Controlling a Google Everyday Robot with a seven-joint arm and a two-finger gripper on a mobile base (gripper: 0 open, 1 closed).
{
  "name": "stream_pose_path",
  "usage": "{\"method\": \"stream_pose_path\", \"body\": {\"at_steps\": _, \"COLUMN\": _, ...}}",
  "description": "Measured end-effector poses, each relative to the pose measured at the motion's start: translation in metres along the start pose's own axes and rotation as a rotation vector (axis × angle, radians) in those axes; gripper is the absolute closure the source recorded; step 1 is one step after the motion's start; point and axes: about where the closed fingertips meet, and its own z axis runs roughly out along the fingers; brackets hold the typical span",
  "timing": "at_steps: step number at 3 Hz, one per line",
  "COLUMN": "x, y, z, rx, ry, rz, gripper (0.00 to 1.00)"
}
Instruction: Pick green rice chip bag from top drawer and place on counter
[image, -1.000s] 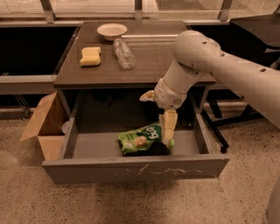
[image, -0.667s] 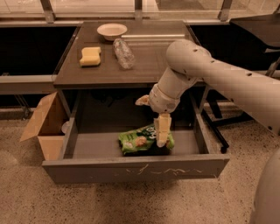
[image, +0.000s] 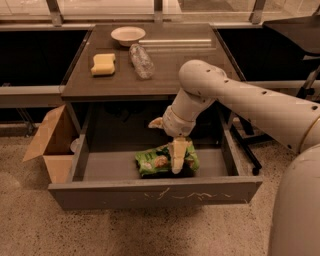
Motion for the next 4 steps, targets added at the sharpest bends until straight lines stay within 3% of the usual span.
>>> {"method": "stream_pose_path", "body": {"at_steps": 3, "x": 0.026, "y": -0.016, "z": 0.037, "rx": -0.032, "ry": 0.003, "rz": 0.008, "gripper": 0.0}}
{"method": "stream_pose_path", "body": {"at_steps": 4, "x": 0.035, "y": -0.02, "z": 0.049, "rx": -0.053, "ry": 0.003, "rz": 0.017, "gripper": 0.16}}
